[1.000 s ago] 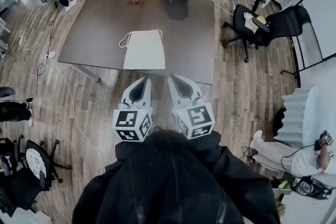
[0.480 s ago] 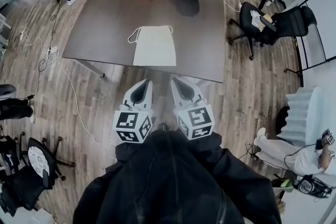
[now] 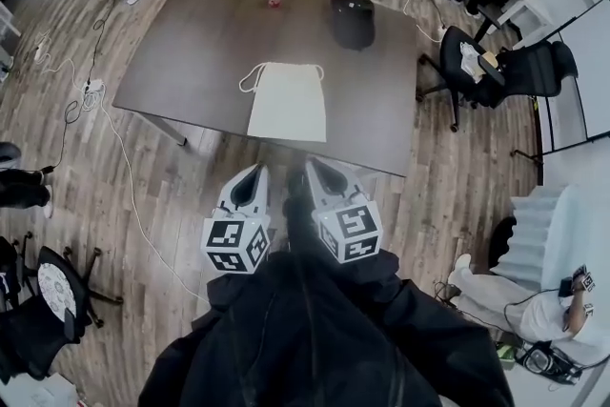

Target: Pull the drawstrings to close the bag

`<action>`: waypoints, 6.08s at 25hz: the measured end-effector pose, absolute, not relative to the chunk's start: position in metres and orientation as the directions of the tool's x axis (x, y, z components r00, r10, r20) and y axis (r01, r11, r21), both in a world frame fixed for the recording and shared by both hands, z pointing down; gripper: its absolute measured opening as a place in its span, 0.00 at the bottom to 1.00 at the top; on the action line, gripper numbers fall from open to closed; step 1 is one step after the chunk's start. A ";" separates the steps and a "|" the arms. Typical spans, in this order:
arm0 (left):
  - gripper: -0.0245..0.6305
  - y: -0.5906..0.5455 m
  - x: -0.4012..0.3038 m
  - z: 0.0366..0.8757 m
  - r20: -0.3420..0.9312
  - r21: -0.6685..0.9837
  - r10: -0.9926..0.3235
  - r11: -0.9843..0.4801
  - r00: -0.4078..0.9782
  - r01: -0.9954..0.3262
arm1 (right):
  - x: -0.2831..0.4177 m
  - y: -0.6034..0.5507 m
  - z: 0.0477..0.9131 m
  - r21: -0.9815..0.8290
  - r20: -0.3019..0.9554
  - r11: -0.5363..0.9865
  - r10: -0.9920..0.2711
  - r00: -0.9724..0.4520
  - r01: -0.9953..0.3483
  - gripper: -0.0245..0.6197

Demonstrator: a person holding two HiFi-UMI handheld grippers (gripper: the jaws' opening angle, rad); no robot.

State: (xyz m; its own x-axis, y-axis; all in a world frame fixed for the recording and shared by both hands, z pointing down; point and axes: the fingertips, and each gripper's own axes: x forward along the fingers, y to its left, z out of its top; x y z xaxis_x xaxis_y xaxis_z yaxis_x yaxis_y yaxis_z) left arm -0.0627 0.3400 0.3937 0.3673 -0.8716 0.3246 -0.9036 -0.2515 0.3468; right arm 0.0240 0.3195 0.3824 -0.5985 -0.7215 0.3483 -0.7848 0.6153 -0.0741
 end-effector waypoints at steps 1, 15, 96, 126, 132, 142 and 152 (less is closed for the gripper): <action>0.09 0.335 -0.069 0.397 0.330 0.348 -0.874 -0.238 0.356 -0.907 | 0.018 0.313 0.385 -0.076 0.351 0.624 -0.713 -0.606 -0.778 0.07; 0.09 0.165 -0.119 0.423 0.391 0.337 -0.873 -0.157 0.289 -0.928 | -0.008 0.137 0.423 -0.102 0.412 0.644 -0.666 -0.622 -0.758 0.07; 0.25 -0.061 -0.134 0.750 0.889 0.182 -0.156 -0.742 0.431 -0.645 | 0.064 -0.066 0.710 -0.381 0.833 0.457 -0.208 -0.513 -0.804 0.40; 0.25 -0.065 -0.133 0.754 0.903 0.158 -0.116 -0.806 0.414 -0.571 | 0.071 -0.078 0.739 -0.432 0.838 0.468 -0.106 -0.535 -0.771 0.27; 0.23 -0.065 -0.135 0.754 0.898 0.170 -0.109 -0.808 0.427 -0.564 | 0.054 -0.079 0.725 -0.474 0.799 0.504 -0.099 -0.594 -0.722 0.09; 0.09 -0.070 -0.139 0.750 0.908 0.148 -0.165 -0.735 0.386 -0.661 | 0.053 -0.077 0.704 -0.469 0.782 0.520 -0.130 -0.609 -0.714 0.09; 0.09 -0.096 -0.151 0.688 0.854 0.139 -0.403 -0.431 0.328 -0.891 | 0.073 -0.091 0.661 -0.192 0.834 0.446 -0.395 -0.385 -0.874 0.08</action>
State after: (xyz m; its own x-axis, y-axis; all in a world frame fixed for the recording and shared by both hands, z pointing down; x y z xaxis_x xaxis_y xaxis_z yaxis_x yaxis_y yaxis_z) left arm -0.1515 -0.0963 0.6881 0.3284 -0.4033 0.8541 -0.8914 -0.4313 0.1391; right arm 0.0732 -0.0907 0.6609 -0.3853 -0.3953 0.8338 -0.8741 0.4459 -0.1925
